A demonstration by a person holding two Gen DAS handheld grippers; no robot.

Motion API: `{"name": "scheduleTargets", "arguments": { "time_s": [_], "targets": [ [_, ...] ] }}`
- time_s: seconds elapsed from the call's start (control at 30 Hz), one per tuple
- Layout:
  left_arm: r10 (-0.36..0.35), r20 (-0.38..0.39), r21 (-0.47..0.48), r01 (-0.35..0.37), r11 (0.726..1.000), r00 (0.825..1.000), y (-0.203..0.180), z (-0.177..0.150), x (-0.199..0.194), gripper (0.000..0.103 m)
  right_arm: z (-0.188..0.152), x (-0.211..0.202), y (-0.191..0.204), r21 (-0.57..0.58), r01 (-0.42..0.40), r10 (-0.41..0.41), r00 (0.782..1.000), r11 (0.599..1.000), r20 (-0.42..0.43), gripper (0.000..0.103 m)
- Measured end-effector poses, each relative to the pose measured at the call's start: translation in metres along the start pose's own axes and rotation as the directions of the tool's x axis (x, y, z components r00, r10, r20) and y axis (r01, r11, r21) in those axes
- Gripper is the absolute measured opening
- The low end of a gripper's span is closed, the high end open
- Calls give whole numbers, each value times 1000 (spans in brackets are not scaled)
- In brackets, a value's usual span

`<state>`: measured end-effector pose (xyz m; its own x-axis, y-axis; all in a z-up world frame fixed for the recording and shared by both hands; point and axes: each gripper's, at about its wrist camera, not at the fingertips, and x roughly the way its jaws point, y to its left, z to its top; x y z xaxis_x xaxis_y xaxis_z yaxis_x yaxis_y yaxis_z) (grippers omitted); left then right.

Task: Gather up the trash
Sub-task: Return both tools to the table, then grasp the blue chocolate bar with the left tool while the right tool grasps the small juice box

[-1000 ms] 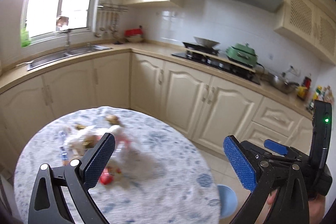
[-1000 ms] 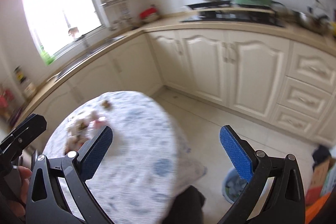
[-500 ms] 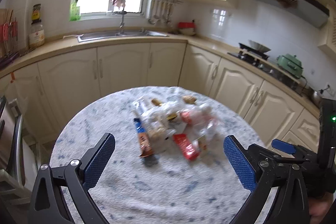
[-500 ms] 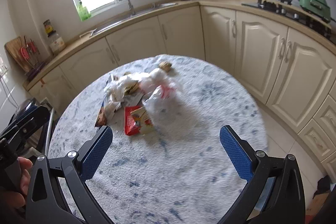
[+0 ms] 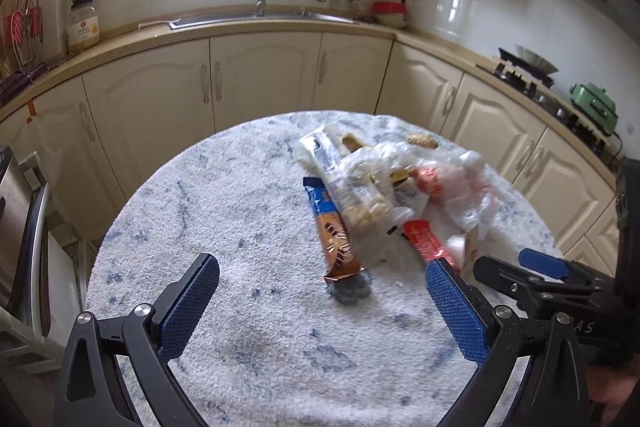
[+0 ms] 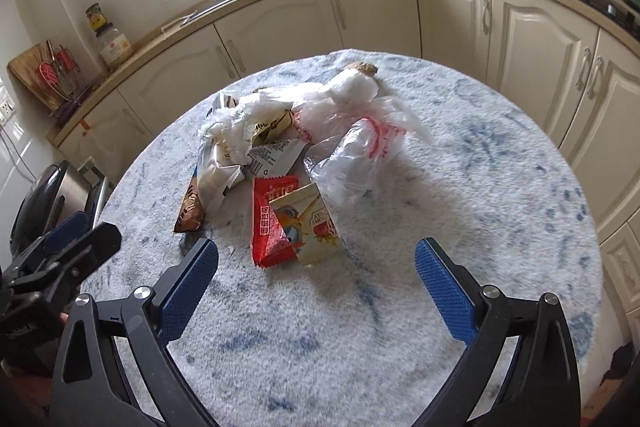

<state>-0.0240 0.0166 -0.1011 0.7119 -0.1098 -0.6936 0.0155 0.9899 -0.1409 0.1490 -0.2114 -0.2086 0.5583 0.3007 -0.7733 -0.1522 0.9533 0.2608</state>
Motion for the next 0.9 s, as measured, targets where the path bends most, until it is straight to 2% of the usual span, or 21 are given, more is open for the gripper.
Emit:
{"name": "scheduleTargets", "arguments": {
  "time_s": [0.27, 0.43, 0.5, 0.63, 0.67, 0.73, 0.8, 0.83, 0.9],
  "targets": [
    [53, -88, 43, -50, 998, 995, -6, 22, 72, 101, 11, 38, -7, 19, -42, 43, 998, 999, -53, 78],
    [73, -124, 55, -66, 996, 990, -7, 41, 112, 100, 18, 42, -9, 15, -59, 59, 997, 998, -47, 54],
    [80, -152, 56, -72, 996, 985, -6, 48, 128, 95, 18, 44, -7, -7, -52, 51, 997, 999, -54, 43],
    [86, -141, 67, -77, 995, 986, -5, 65, 145, 90, 15, 44, 0, -47, -34, 32, 998, 998, -56, 37],
    [81, -139, 71, -71, 995, 987, -6, 65, 147, 84, 14, 45, 3, -61, -30, 26, 998, 998, -54, 33],
    [78, -132, 92, -66, 994, 988, -7, 71, 152, 73, 14, 45, 6, -74, -30, 26, 998, 997, -49, 33],
    [56, -129, 100, -44, 994, 990, -9, 73, 154, 50, 13, 45, 7, -76, -31, 28, 999, 997, -47, 31],
    [47, -131, 98, -35, 995, 990, -8, 74, 155, 44, 13, 44, 7, -75, -34, 31, 998, 997, -45, 31],
    [26, -137, 86, -14, 996, 990, -5, 78, 159, 23, 12, 41, 7, -72, -33, 30, 999, 997, -42, 30]
  ]
}}
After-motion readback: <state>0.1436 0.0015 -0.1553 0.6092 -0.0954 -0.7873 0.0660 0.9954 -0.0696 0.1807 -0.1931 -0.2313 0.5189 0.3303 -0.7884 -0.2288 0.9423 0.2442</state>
